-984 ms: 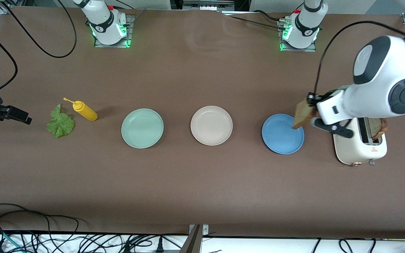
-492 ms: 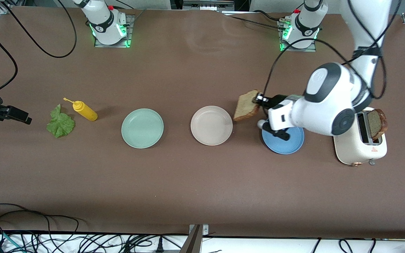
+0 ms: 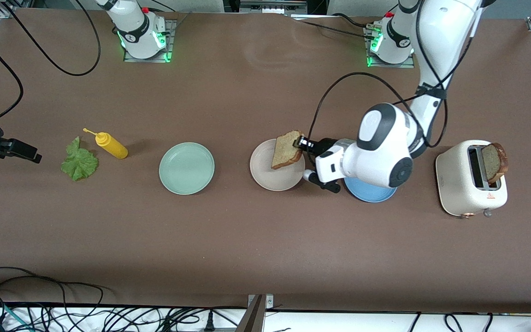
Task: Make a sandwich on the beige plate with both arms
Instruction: 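Carry the bread slice over the beige plate with the left gripper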
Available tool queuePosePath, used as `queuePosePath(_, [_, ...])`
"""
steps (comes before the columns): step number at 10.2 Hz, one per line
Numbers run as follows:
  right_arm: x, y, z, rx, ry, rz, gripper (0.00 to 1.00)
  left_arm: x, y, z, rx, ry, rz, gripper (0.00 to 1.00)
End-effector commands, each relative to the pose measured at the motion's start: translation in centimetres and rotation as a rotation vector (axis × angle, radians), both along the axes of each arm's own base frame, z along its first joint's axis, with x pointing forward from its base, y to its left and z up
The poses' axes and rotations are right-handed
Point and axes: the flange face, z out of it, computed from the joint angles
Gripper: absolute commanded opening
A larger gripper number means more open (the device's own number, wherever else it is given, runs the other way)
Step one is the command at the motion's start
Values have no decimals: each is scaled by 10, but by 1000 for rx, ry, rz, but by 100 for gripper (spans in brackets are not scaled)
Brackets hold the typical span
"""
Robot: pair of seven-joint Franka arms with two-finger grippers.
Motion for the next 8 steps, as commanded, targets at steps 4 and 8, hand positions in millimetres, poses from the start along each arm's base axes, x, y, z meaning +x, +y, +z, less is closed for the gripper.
queuePosePath(4, [14, -19, -53, -4, 58, -15, 100, 1, -24, -49, -73, -116, -71, 0])
queuePosePath(8, [11, -48, -132, -66, 192, -19, 100, 4, -11, -55, -58, -102, -67, 100])
